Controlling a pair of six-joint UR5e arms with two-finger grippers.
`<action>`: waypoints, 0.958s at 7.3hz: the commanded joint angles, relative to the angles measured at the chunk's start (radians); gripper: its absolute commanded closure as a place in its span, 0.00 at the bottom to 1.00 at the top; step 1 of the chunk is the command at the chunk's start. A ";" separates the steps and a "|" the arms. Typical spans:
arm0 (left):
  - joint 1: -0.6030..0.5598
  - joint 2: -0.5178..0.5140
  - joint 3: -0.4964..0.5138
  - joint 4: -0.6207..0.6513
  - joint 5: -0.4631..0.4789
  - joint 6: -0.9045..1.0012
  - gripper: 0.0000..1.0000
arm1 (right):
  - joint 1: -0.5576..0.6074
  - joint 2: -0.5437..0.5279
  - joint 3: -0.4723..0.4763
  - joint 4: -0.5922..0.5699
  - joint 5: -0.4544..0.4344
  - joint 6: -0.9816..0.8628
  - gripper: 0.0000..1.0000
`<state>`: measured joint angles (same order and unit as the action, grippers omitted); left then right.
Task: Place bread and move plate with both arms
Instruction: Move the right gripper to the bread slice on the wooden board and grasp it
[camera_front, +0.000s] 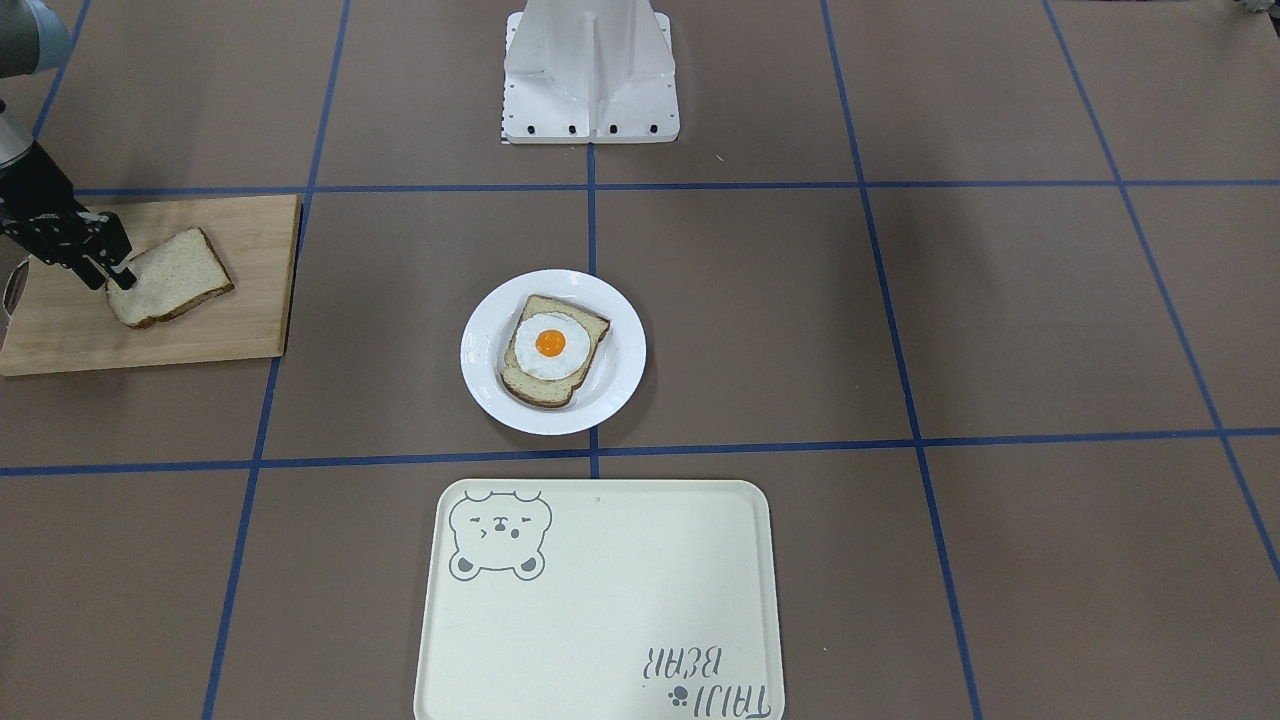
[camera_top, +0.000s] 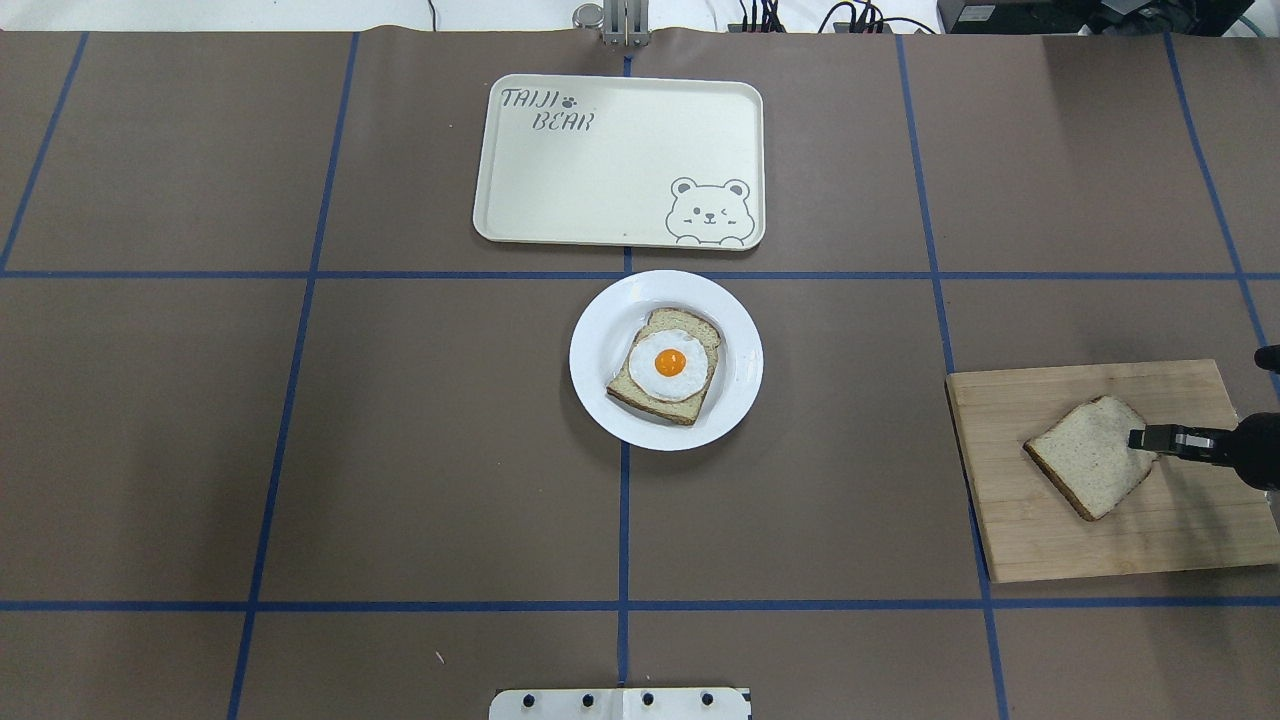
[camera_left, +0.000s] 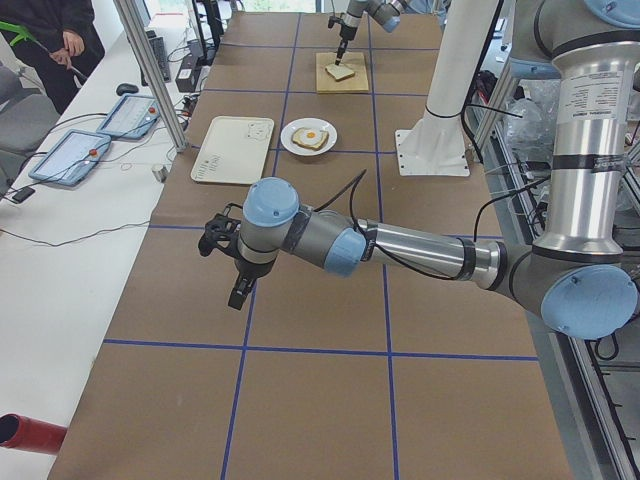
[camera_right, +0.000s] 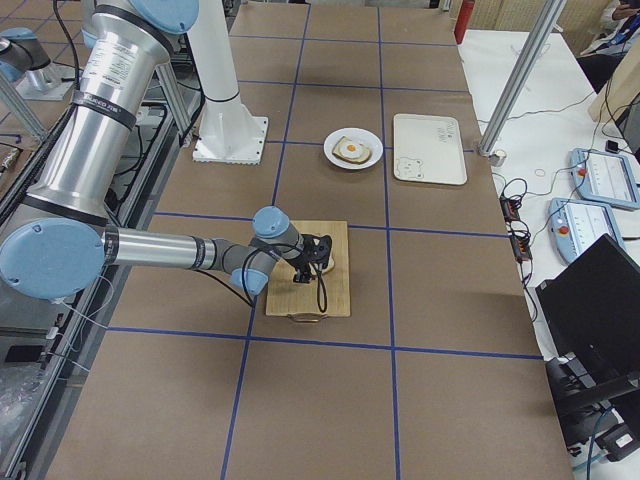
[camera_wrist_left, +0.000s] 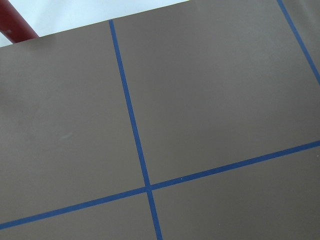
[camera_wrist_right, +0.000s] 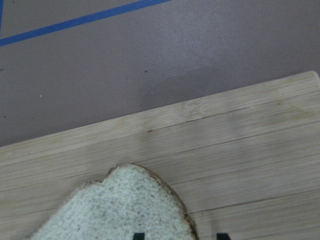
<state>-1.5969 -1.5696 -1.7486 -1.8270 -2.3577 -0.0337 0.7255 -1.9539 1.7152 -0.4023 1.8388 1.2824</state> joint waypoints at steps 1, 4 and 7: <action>0.000 0.000 0.000 0.000 0.000 0.000 0.02 | -0.012 0.003 0.000 -0.003 -0.001 0.000 0.54; 0.000 0.000 0.001 0.000 0.000 -0.002 0.02 | -0.031 0.003 0.004 -0.001 -0.016 -0.014 1.00; 0.000 0.000 0.001 0.000 0.000 -0.002 0.02 | -0.029 0.000 0.011 0.000 -0.001 -0.052 1.00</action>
<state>-1.5969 -1.5693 -1.7472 -1.8269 -2.3577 -0.0352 0.6948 -1.9532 1.7245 -0.4025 1.8289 1.2465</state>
